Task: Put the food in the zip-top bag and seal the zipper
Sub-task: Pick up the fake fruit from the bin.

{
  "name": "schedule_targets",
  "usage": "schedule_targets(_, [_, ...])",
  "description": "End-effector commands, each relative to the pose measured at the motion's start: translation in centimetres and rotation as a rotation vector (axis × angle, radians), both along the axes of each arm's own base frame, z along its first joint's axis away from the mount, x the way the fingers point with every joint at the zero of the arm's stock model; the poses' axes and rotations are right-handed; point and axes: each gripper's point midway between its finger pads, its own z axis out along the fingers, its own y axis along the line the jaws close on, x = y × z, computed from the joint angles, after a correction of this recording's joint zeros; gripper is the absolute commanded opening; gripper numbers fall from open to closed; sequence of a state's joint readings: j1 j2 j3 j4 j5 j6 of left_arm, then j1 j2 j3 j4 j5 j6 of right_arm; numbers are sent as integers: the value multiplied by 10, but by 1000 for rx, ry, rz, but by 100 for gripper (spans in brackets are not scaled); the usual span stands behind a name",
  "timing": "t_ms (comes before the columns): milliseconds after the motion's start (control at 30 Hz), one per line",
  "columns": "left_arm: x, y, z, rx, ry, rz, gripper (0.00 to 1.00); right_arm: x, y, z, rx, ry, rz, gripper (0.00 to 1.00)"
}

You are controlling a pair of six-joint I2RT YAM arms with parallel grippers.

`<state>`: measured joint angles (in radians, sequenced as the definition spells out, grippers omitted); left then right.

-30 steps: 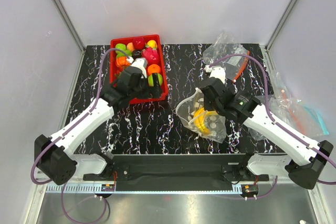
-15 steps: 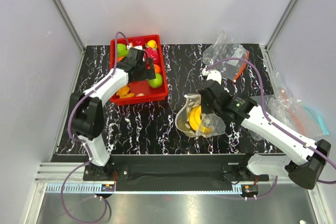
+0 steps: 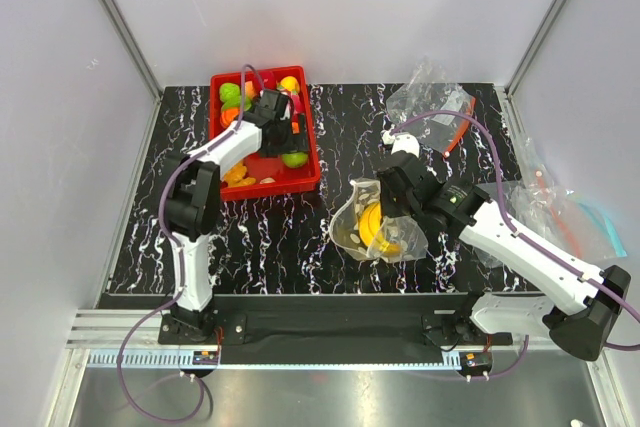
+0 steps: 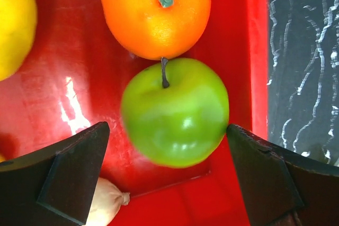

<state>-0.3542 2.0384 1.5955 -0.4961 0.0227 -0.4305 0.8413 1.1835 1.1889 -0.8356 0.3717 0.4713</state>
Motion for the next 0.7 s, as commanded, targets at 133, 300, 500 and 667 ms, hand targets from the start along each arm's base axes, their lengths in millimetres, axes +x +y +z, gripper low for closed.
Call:
schedule_targets(133, [1,2,-6,-61,42,6,88,4,9,14,58,-28,21,0])
schedule_targets(300, [-4,5,25,-91,-42,-1,67,3,7,11,47,-19,19,0])
schedule_targets(500, [-28,15,80,-115,-153,14,65,1,8,10,55,-16,26,0])
schedule_targets(667, [-82,-19,129,-310,-266,-95,65,6,9,10,39,-26,27,0])
